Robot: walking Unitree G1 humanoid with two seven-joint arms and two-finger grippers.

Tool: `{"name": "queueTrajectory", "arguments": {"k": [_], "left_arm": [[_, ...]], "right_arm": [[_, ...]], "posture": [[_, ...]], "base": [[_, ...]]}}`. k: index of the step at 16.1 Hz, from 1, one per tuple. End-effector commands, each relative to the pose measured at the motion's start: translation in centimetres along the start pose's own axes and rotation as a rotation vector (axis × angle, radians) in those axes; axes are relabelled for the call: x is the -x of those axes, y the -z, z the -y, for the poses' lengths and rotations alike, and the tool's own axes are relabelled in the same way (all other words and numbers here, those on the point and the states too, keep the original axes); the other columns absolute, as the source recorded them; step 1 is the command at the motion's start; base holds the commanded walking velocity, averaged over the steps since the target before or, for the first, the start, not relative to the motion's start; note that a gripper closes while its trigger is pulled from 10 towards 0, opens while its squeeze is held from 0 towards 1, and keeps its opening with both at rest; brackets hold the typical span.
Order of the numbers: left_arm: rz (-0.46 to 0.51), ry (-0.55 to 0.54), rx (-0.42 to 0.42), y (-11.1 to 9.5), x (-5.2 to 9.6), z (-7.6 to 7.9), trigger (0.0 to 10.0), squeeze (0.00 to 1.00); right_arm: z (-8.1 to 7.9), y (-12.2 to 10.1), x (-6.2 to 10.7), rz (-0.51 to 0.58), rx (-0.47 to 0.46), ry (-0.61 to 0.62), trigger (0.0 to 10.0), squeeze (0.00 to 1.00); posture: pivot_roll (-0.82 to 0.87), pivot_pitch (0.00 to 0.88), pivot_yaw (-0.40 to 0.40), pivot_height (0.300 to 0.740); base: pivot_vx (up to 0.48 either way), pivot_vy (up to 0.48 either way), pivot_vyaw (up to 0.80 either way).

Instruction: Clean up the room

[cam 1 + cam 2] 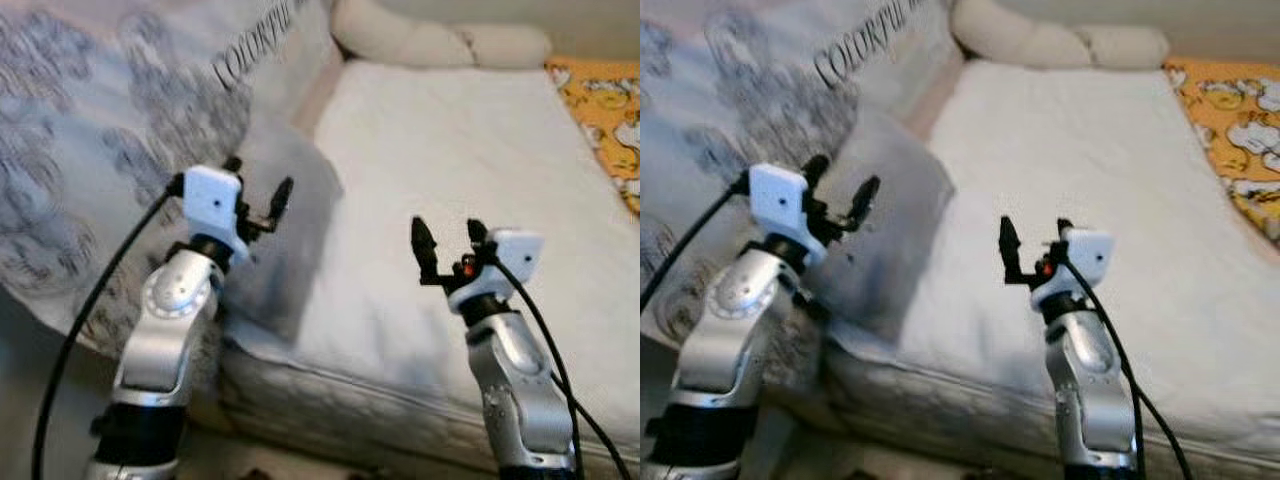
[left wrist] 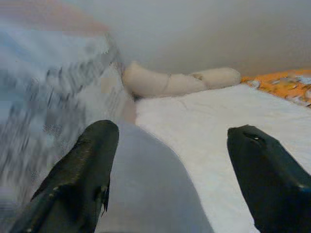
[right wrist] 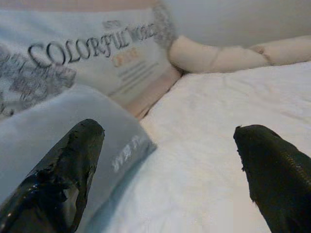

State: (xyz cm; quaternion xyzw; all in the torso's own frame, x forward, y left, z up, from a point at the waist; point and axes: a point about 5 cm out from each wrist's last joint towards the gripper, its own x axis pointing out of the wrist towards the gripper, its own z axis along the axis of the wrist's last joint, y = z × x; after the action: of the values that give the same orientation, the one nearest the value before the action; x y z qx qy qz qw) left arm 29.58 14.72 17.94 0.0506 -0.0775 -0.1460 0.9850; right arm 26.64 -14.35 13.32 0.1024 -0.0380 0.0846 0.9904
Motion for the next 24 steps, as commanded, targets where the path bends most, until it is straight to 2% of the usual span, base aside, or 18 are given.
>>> {"name": "queueTrajectory", "arguments": {"k": [1,2,4,7,10,13,14,16,20,24], "left_arm": [[-0.026,-0.046,-0.003,0.1,0.6,-1.1,10.0,1.0],[-0.072,-0.084,0.005,0.6,1.6,-1.8,10.0,1.0],[-0.107,-0.108,0.012,1.2,2.7,-2.1,10.0,1.0],[-0.129,-0.118,0.018,1.9,3.7,-2.0,10.0,1.0],[-0.183,-0.122,0.039,3.1,4.6,-1.6,10.0,0.97],[-0.251,-0.157,0.018,4.5,5.9,-1.6,10.0,0.97],[-0.251,-0.157,0.018,4.5,5.9,-1.6,10.0,0.97],[-0.281,-0.177,0.003,5.1,6.7,-1.8,10.0,0.97],[-0.325,-0.214,-0.008,5.7,8.3,-2.5,10.0,0.97],[-0.323,-0.212,-0.011,5.6,8.4,-2.2,10.0,0.97]], "right_arm": [[-0.5,-0.3,0.0,0.0,0.02,-0.019,10.0,0.0],[-0.3,-0.2,0.3,-0.027,0.037,-0.021,10.0,0.0],[0.1,0.5,0.8,-0.066,0.045,0.002,10.0,0.0],[0.3,0.7,1.1,-0.09,0.055,0.008,10.0,0.0],[1.3,1.5,1.6,-0.165,0.074,0.066,10.0,0.0],[2.1,1.9,2.1,-0.176,0.097,0.127,10.0,0.0],[2.1,1.9,2.1,-0.176,0.097,0.127,10.0,0.0],[1.9,2.3,2.1,-0.201,0.162,0.102,10.0,0.0],[2.4,3.4,3.1,-0.27,0.117,0.098,10.0,0.0],[2.7,3.6,3.4,-0.279,0.085,0.097,10.0,0.0]], "posture": [[-0.02,0.0,0.04,0.74],[-0.01,0.0,0.022,0.74],[-0.01,0.0,0.02,0.74],[-0.03,0.0,0.026,0.74],[-0.04,0.0,0.014,0.74],[-0.03,0.0,-0.001,0.74],[-0.03,0.0,-0.001,0.74],[-0.03,0.0,-0.004,0.74],[-0.02,0.0,0.009,0.74],[-0.01,0.0,0.007,0.74]], "base": [[0.0,-0.48,0.0],[0.0,-0.48,0.0],[0.0,-0.48,0.0],[0.0,-0.472,0.0],[0.0,-0.439,0.0],[0.0,-0.44,0.0],[0.0,-0.442,0.0],[0.0,-0.441,0.0],[0.0,-0.438,0.0],[0.0,-0.438,0.0]]}}
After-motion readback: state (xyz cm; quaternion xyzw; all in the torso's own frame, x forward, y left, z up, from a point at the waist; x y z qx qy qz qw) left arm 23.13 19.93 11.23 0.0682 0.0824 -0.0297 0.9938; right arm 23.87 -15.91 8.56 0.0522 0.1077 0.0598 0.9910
